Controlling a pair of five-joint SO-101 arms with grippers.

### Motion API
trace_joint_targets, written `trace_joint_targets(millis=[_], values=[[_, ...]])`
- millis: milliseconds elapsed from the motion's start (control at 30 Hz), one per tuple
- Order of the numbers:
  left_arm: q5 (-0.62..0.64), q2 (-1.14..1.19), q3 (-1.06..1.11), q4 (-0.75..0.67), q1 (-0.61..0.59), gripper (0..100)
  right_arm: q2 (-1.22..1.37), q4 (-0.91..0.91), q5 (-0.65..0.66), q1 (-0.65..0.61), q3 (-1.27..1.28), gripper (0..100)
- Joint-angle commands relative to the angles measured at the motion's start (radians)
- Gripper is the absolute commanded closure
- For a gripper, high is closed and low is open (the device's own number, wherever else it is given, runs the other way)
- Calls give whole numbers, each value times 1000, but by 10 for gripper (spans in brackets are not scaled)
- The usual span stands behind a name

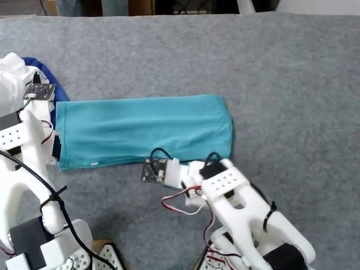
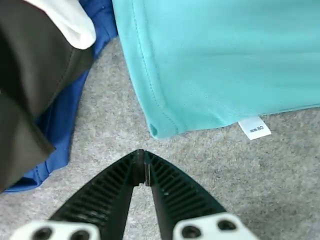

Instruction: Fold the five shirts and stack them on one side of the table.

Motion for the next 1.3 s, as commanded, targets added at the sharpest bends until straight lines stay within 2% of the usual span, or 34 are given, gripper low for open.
trace_joint_targets(millis=[0,367,533,767,1100,1267], values=[[-2,-34,1,-5,-8,970,4,-5,17,23,1,919],[-2,-34,1,-5,-2,970,4,0,17,28,-67,984],[-2,-34,1,-6,-2,970,30,29,21,101,-182,984],[-2,-34,1,-8,-2,970,297,187,72,121,-530,984],[-2,-34,1,-8,-2,970,791,471,166,124,-1216,984],[-2,-34,1,-8,-2,970,989,566,170,124,-1550,984]])
